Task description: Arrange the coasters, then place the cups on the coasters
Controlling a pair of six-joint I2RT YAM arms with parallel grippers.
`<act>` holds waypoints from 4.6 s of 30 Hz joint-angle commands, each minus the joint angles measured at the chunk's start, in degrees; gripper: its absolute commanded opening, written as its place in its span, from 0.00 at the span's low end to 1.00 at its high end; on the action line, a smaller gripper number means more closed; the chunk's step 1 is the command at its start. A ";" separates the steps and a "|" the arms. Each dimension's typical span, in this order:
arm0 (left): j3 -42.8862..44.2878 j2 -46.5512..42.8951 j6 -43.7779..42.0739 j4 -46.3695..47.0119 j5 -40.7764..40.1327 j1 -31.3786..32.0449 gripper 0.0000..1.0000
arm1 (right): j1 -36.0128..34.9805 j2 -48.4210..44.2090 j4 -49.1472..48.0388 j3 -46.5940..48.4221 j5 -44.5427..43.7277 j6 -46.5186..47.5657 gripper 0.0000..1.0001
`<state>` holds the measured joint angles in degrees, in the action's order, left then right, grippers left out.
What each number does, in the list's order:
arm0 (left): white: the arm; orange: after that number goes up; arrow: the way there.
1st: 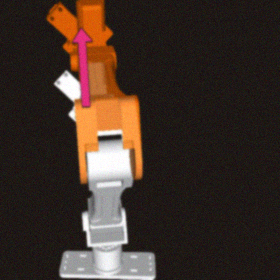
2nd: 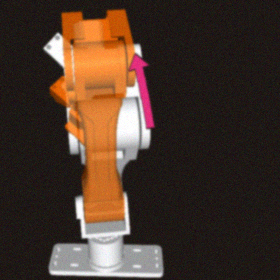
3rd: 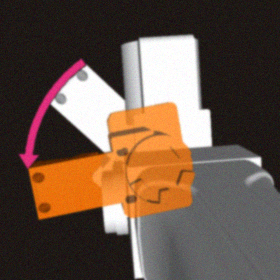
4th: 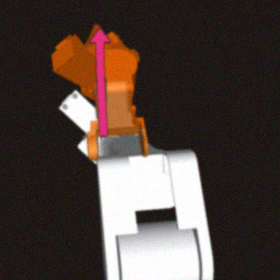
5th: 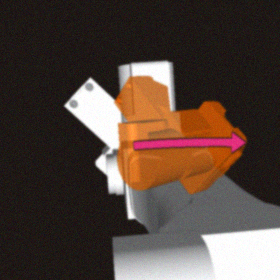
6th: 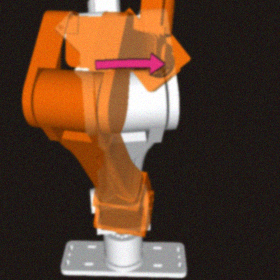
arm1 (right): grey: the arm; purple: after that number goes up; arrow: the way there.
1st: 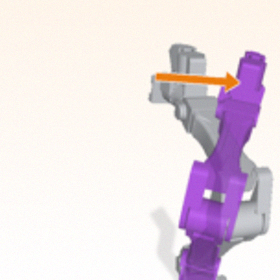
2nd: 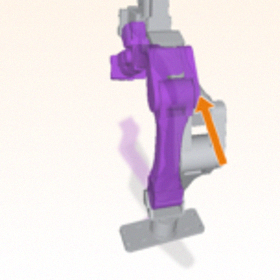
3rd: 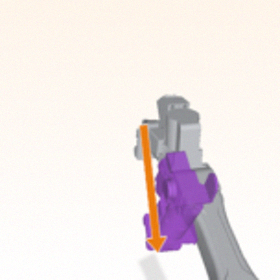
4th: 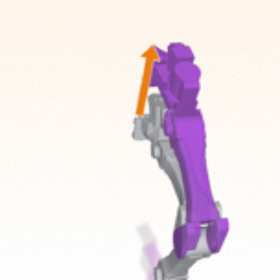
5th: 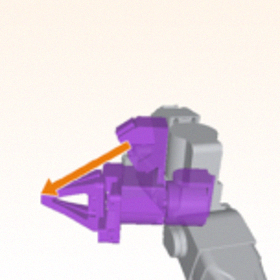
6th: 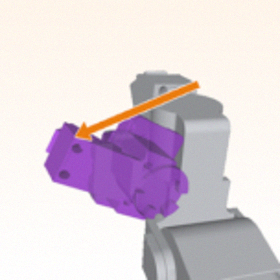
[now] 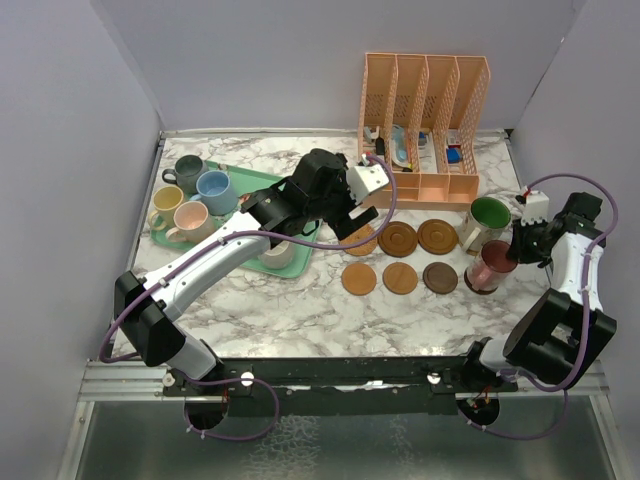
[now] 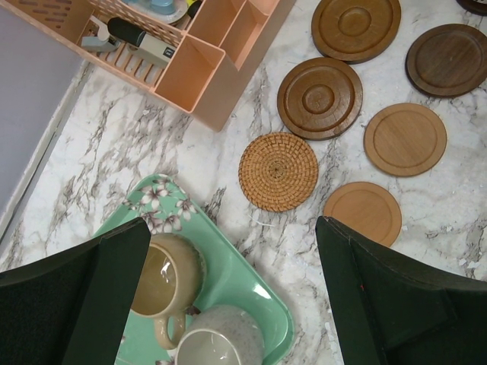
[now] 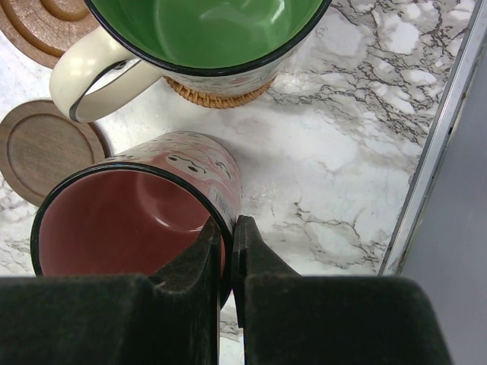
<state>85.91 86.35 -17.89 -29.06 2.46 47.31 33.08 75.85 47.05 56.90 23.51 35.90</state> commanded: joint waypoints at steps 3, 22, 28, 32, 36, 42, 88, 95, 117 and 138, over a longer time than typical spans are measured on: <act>-0.22 -1.08 -0.14 -0.21 2.09 -0.13 0.95 | 0.39 -0.61 -1.06 0.10 3.30 0.00 0.01; -0.32 -1.22 -0.24 -0.34 2.49 -0.17 0.95 | 0.35 -1.94 1.05 1.90 2.89 0.22 0.01; -0.39 -1.26 -0.33 -0.44 2.47 -0.16 0.95 | 0.38 -1.32 -0.77 0.17 1.25 0.51 0.01; -0.26 -1.18 -0.34 -0.55 2.55 -0.20 0.95 | 0.33 -0.65 -0.98 0.05 0.94 0.92 0.05; -0.13 -1.08 -0.30 -0.59 2.56 -0.18 0.95 | 0.41 -0.54 -0.92 0.20 1.01 1.38 0.12; -0.20 -1.17 -0.40 -0.71 2.55 -0.19 0.95 | 0.38 0.02 -0.26 1.22 2.17 1.61 0.20; -2.72 -1.67 5.56 -1.04 19.00 -47.70 0.99 | -20.03 0.76 -9.81 16.69 18.21 -14.76 0.72; 2.72 6.97 2.73 -0.84 14.34 -49.28 0.93 | -25.59 0.10 -16.11 10.25 16.91 -11.95 0.72; 10.51 23.10 -1.73 -6.09 6.29 -54.56 0.57 | -26.22 -0.61 -15.95 6.43 18.96 -11.98 0.70; 14.84 30.81 2.76 -7.04 9.15 -55.75 0.46 | -26.75 1.30 -15.14 6.97 18.71 -11.90 0.68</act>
<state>98.02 116.29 -17.19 -35.51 9.10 -8.36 6.70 76.62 32.12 62.81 41.25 23.64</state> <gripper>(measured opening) 0.474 0.689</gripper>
